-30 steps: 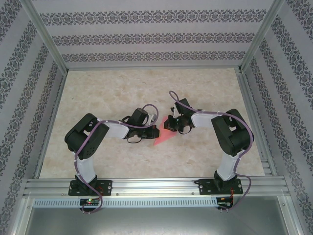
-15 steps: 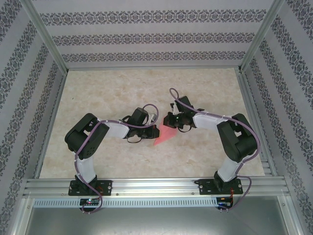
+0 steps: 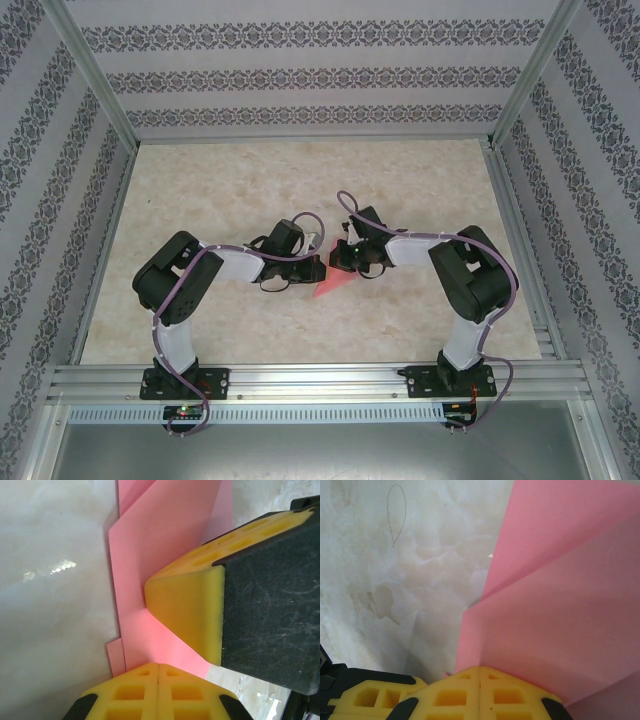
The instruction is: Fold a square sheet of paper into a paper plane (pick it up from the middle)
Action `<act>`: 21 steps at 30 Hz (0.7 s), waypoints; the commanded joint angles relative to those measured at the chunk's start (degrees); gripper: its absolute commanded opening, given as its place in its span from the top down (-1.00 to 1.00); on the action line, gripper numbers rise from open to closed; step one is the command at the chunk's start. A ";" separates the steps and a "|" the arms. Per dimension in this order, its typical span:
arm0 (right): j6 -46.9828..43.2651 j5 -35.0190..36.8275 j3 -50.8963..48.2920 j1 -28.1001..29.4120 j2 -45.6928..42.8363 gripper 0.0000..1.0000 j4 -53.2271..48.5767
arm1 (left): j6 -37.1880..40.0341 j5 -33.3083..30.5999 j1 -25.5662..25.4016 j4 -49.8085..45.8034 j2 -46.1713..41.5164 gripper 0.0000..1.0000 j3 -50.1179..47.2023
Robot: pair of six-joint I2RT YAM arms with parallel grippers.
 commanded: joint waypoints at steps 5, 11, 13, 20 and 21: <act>-1.21 1.23 -3.87 -5.23 0.05 0.92 1.34 | 2.50 -4.08 -0.10 -12.92 3.70 1.00 -1.77; -1.37 3.44 -0.95 -10.28 1.16 0.93 1.08 | 3.66 -4.24 -0.17 -14.71 4.29 1.00 -1.94; -0.40 5.03 -0.91 -11.64 0.71 0.93 1.79 | 3.83 -4.00 -0.15 -14.56 4.66 1.00 -2.17; -0.40 9.34 0.15 -13.92 -3.19 0.95 0.82 | 4.42 -3.02 -0.10 -14.47 4.92 1.00 -1.99; -0.42 9.41 -0.06 -13.51 -4.92 0.95 0.81 | 4.41 -3.04 -0.11 -14.40 4.80 1.00 -1.99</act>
